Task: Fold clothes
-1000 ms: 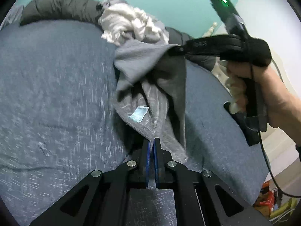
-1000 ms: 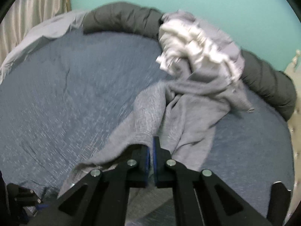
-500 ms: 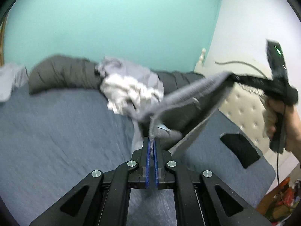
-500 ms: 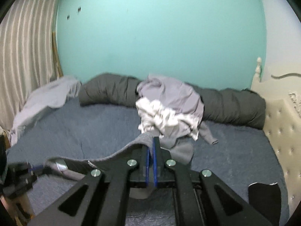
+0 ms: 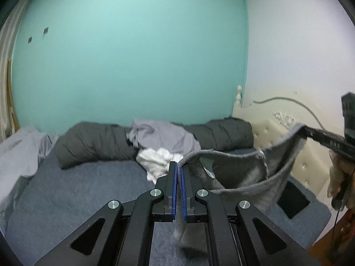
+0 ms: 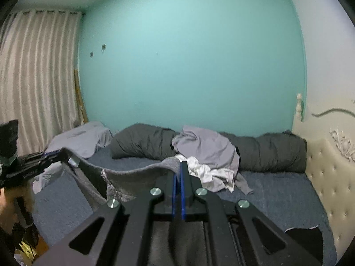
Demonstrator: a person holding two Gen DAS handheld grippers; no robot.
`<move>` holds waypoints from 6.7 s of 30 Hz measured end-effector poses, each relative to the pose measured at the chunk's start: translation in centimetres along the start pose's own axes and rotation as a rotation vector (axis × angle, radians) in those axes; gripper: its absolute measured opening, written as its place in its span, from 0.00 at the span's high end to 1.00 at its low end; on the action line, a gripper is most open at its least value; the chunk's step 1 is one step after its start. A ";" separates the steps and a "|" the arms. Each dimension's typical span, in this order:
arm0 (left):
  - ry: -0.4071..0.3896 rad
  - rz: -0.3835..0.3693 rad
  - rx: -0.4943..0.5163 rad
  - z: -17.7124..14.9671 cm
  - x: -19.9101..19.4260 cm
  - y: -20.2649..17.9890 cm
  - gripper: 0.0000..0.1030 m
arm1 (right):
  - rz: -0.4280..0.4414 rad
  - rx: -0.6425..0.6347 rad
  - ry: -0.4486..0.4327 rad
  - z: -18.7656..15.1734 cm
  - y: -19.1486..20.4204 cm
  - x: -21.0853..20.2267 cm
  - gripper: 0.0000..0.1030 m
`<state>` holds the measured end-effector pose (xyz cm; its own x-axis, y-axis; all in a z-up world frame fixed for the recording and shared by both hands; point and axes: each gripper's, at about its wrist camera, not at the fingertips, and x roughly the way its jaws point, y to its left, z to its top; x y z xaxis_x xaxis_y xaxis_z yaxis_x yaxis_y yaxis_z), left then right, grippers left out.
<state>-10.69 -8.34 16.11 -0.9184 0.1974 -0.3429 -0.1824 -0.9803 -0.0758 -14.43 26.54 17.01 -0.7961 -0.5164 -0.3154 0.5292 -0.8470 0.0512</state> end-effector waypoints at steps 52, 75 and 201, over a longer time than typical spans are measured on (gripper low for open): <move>0.547 -0.088 -0.110 -26.3 26.3 -0.8 0.43 | -0.116 0.500 0.585 -33.9 -17.4 17.4 0.47; 0.509 -0.119 -0.202 -25.3 23.8 -0.8 0.23 | -0.036 0.636 0.473 -32.0 -16.8 15.6 0.44; 0.495 0.054 -0.249 -30.3 28.2 12.0 0.93 | 0.026 0.062 0.650 -36.8 -13.5 24.8 0.87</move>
<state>-28.12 -14.30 -22.87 -0.6384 0.1858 -0.7469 0.0037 -0.9697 -0.2444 -30.50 29.79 -26.40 -0.4330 -0.3718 -0.8211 0.5123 -0.8511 0.1152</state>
